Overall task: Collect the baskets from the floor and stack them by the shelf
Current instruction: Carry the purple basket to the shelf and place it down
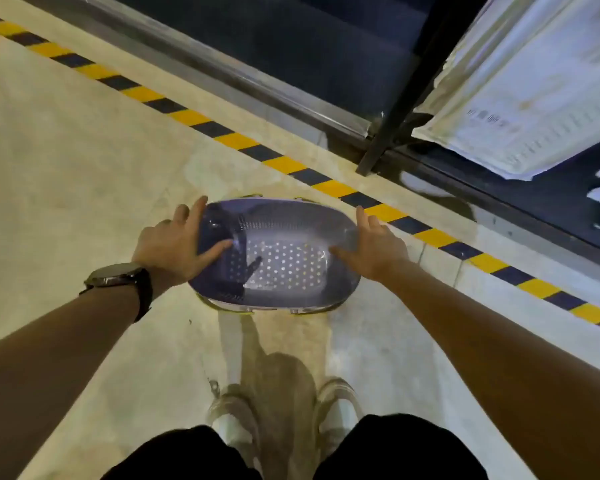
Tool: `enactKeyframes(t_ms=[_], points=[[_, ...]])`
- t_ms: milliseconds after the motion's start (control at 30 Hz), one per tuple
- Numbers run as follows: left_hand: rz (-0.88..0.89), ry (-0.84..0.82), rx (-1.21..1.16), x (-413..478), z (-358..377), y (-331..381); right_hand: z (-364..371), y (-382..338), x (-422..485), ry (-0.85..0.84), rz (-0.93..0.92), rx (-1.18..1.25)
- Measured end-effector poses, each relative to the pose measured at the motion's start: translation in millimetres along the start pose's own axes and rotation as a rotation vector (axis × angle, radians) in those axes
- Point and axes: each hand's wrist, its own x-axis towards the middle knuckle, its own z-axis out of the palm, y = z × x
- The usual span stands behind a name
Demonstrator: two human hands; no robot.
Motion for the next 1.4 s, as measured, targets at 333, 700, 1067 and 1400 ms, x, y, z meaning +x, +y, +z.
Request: enactKeyframes(t_ms=[333, 700, 1067, 1400], points=[[-0.618, 0.222, -0.519, 3, 58, 6, 50, -17, 4, 0.307, 0.334, 1.035], [-0.764, 0.277, -0.692, -8, 41, 18, 47, -34, -15, 0.396, 0.513, 1.231], [-0.757, 0.383, -0.677, -43, -247, 6, -191, -124, -135, 0.339, 0.392, 1.284], [-0.749, 0.434, -0.692, -104, -501, -3, -386, -222, -255, 0.416, 0.393, 1.269]])
